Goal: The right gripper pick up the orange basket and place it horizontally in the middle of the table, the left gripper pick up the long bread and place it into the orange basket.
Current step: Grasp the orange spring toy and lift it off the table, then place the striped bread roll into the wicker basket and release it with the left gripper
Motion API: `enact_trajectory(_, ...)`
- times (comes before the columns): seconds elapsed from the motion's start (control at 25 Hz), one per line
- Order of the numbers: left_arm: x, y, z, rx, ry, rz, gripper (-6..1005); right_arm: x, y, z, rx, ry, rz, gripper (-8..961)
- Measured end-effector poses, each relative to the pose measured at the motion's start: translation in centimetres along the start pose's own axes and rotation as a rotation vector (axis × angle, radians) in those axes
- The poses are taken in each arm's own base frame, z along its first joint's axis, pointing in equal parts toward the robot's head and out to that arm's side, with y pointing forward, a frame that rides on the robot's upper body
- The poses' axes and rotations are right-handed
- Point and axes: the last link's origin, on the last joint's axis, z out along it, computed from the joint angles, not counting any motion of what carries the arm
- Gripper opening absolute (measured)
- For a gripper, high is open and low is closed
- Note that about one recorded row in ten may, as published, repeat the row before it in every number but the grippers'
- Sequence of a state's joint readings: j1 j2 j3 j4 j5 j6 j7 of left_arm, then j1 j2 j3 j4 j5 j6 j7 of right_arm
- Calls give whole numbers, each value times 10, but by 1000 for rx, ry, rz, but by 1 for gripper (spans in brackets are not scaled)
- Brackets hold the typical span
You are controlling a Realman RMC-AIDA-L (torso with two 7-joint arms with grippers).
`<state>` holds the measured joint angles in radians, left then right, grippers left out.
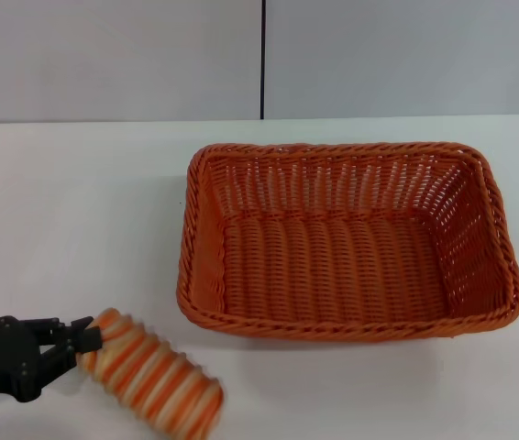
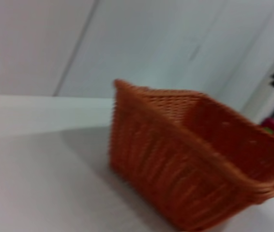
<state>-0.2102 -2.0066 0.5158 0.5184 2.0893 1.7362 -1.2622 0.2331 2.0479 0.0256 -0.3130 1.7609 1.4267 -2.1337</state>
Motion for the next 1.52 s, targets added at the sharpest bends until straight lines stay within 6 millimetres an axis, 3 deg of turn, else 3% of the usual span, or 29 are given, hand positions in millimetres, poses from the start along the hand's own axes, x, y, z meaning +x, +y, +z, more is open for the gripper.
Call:
enact_trajectory(0.32, 35, 15, -7, -223, 41, -7, 129, 0, 1, 1, -4, -2, 2, 453)
enact_trajectory(0.48, 51, 16, 0, -270, 117, -6, 127, 1, 1, 1, -3, -1, 2, 453)
enact_trajectory(0.56, 60, 15, 9, -289, 169, -8, 128, 0, 1, 1, -3, -2, 2, 453)
enact_trajectory(0.72, 86, 17, 45, -336, 270, 5, 119, 1, 3, 4, -9, -2, 4, 454)
enact_trajectory(0.76, 86, 17, 45, -336, 270, 5, 116, 1, 3, 4, -9, -2, 4, 454)
enact_trajectory(0.8, 98, 15, 71, -318, 313, 5, 113, 1, 4, 6, -12, -1, 5, 454)
enact_trajectory(0.84, 101, 14, 79, -304, 323, 4, 113, 1, 4, 6, -12, -1, 5, 453)
enact_trajectory(0.92, 105, 12, 106, -280, 342, -6, 112, 4, 5, 5, -12, 2, 16, 453)
enact_trajectory(1.04, 106, 13, 120, -274, 345, -2, 111, 5, 4, 3, -6, 4, 19, 454)
enact_trajectory(1.44, 99, 16, 120, -233, 431, 49, 108, 5, 5, 6, -11, 12, 16, 454)
enact_trajectory(1.52, 98, 15, 116, -224, 448, 42, 187, 5, 6, 7, -14, 13, 16, 453)
